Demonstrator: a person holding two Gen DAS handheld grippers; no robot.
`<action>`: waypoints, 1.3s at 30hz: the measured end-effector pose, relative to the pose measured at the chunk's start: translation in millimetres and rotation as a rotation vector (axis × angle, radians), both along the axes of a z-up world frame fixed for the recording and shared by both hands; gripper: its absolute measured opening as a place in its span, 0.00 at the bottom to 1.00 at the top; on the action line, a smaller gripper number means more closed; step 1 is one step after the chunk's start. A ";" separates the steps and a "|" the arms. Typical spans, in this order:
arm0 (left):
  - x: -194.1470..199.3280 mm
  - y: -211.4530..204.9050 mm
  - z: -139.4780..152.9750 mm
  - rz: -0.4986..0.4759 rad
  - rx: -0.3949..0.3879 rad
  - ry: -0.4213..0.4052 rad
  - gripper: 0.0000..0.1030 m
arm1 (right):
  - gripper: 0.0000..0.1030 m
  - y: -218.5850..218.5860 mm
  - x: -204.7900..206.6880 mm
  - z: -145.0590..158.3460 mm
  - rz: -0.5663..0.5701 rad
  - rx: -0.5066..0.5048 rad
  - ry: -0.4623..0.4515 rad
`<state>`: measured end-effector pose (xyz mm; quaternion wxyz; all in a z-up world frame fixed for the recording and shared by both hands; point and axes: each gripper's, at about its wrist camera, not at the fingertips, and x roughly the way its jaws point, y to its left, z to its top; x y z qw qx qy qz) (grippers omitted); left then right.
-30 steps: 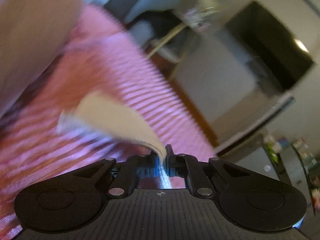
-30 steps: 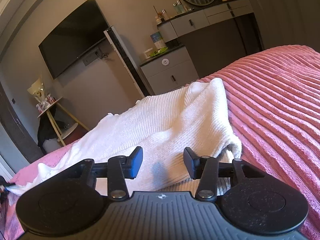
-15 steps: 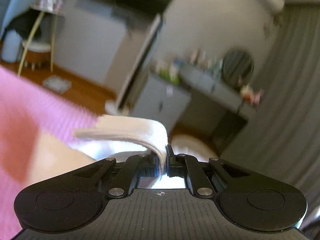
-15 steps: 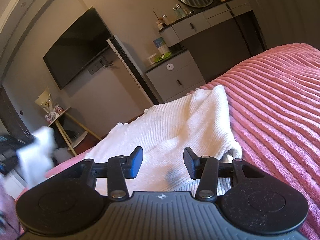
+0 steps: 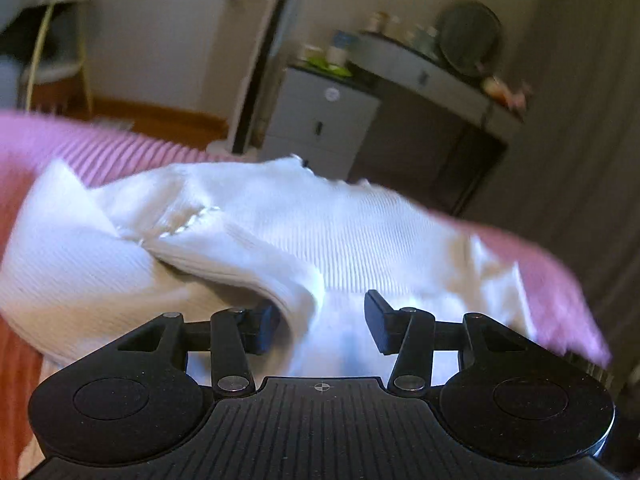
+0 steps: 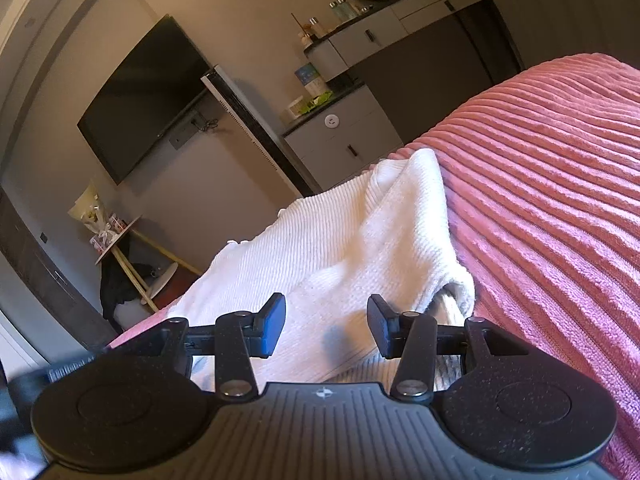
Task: Fold small clothes
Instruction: 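Open the left gripper and withdraw it from the folded side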
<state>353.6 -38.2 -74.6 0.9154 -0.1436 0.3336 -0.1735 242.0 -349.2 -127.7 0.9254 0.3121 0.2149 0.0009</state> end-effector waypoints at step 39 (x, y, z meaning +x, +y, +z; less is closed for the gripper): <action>-94.4 76.7 -9.9 0.308 0.255 0.113 0.65 | 0.47 80.3 9.3 34.7 0.158 -0.310 -0.008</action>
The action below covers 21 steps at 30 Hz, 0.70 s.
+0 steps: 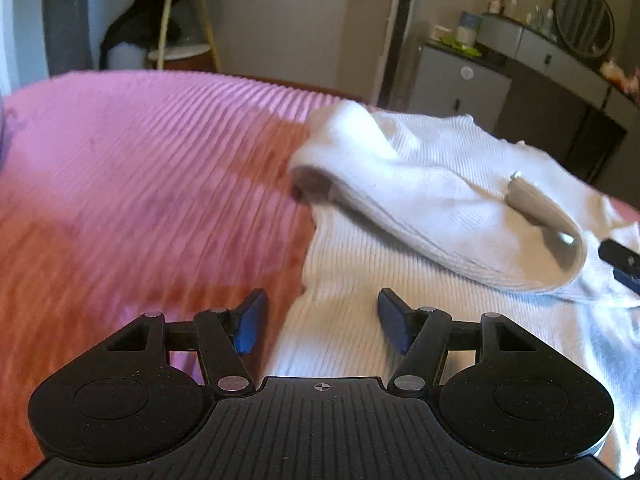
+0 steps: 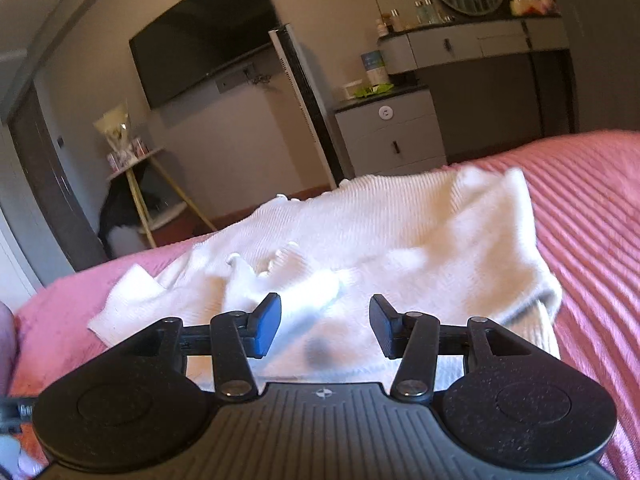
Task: Fold small clothes
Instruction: 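Open the left gripper and withdraw it from the folded side, then grasp the ruffled edge of the other side with the right gripper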
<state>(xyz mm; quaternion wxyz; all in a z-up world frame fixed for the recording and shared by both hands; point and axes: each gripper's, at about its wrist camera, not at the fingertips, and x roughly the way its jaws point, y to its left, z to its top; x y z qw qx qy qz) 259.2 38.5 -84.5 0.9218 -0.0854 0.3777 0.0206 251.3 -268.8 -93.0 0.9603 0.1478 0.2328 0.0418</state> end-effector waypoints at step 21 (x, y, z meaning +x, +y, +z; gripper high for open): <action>-32.4 -1.7 -5.3 0.027 -0.074 -0.001 0.66 | 0.09 -9.3 18.9 9.0 -0.115 -0.092 0.099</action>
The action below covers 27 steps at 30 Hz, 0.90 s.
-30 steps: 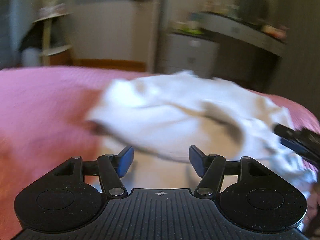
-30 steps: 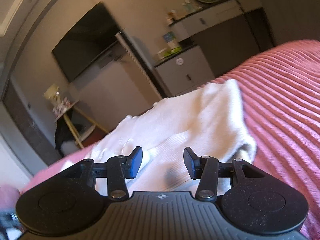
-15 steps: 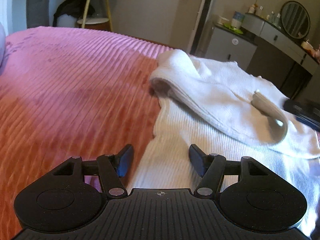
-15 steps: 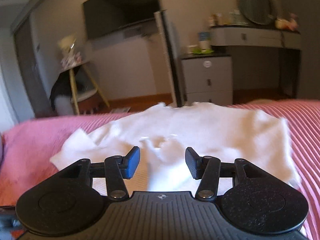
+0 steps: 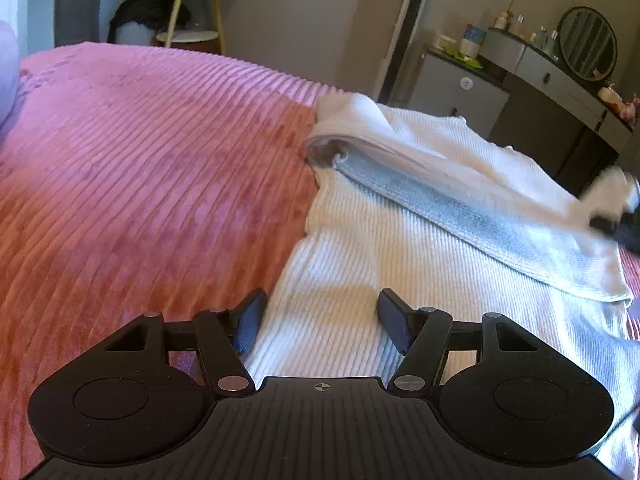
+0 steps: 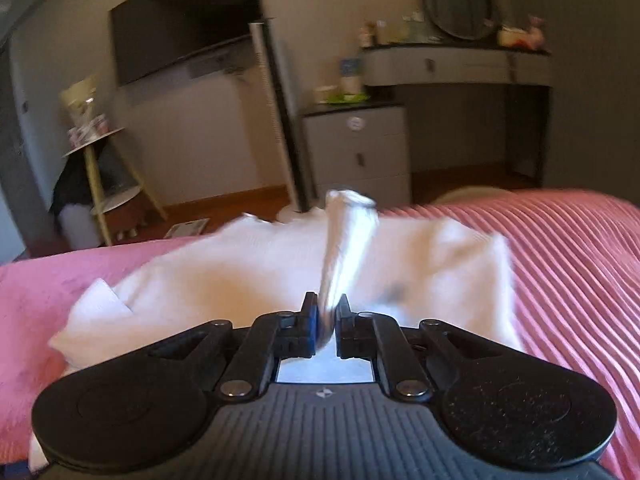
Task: Fold small clothes
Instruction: 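Grasp the ruffled edge of the other side with the right gripper, then fold the held edge over onto the sweater body with the right gripper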
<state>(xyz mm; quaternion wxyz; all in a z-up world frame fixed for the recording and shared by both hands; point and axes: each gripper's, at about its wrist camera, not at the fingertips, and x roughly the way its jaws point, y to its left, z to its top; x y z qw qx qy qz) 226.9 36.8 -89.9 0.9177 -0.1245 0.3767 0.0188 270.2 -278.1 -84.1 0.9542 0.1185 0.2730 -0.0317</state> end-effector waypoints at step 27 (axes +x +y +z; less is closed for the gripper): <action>-0.1 -6.4 -4.2 0.007 0.032 -0.058 0.69 | 0.08 -38.9 -12.5 16.2 -0.025 -0.078 -0.120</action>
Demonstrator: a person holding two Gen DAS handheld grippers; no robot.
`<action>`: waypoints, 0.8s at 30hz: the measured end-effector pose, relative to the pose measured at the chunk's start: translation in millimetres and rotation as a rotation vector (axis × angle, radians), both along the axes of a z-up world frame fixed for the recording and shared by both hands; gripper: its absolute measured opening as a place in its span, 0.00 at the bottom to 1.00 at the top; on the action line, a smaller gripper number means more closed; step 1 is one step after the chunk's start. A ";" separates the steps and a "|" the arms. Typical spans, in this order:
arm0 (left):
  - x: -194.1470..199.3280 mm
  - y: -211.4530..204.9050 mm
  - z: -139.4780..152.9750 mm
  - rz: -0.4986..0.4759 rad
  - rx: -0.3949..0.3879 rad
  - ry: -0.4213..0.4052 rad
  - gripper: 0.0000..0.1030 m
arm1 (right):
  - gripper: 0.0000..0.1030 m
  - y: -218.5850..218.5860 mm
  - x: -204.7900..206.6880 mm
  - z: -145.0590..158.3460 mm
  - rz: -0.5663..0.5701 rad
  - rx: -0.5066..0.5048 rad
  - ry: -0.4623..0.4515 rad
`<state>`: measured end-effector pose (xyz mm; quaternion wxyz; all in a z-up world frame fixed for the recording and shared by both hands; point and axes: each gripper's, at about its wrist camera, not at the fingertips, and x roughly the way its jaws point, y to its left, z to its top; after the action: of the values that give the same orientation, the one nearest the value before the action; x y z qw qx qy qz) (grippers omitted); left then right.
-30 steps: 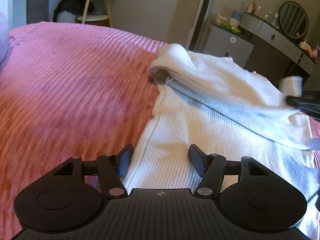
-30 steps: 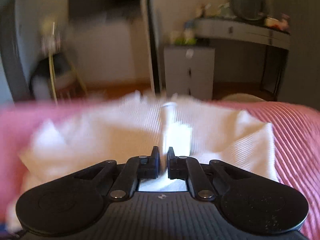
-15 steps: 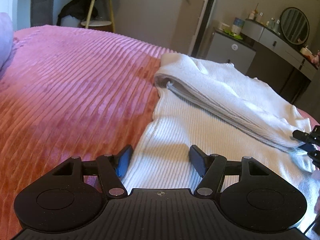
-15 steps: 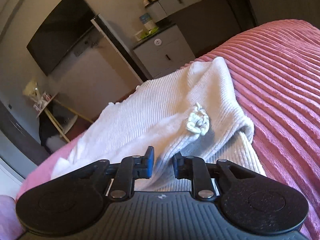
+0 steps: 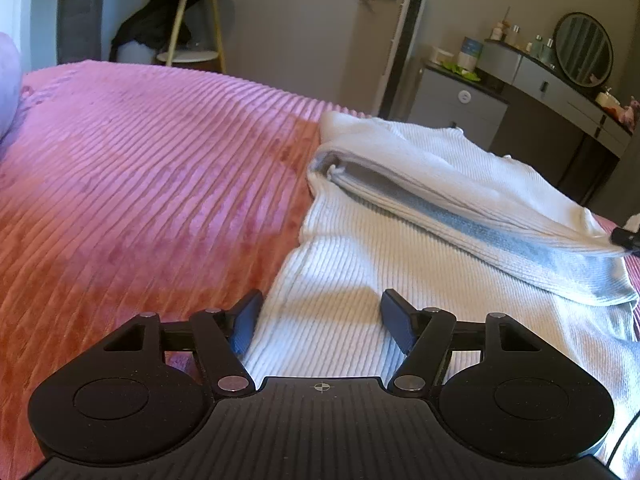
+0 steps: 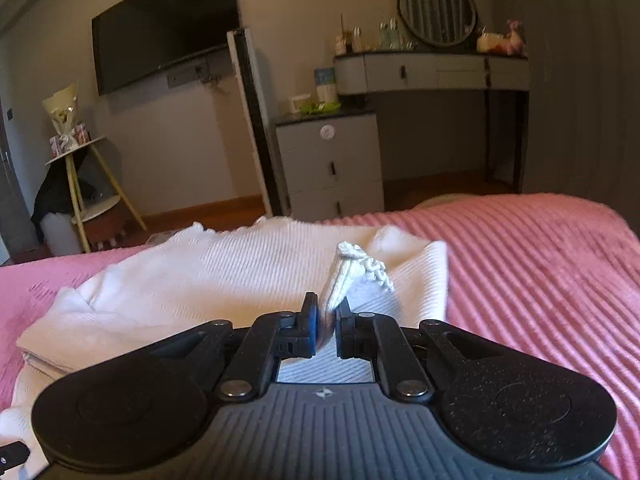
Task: Fold small clothes
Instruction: 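Fold the held edge over onto the sweater body with the right gripper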
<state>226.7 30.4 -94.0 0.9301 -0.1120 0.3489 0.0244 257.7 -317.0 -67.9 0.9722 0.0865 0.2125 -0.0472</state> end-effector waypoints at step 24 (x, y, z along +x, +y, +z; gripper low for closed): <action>30.1 -5.3 37.8 -0.011 0.008 -0.149 0.70 | 0.32 -7.1 -36.6 -11.6 -0.064 0.078 -0.016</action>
<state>256.9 25.1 -56.3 0.9540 -0.1079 0.2795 0.0126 221.2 -324.1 -79.5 0.9677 0.1313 0.2035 -0.0694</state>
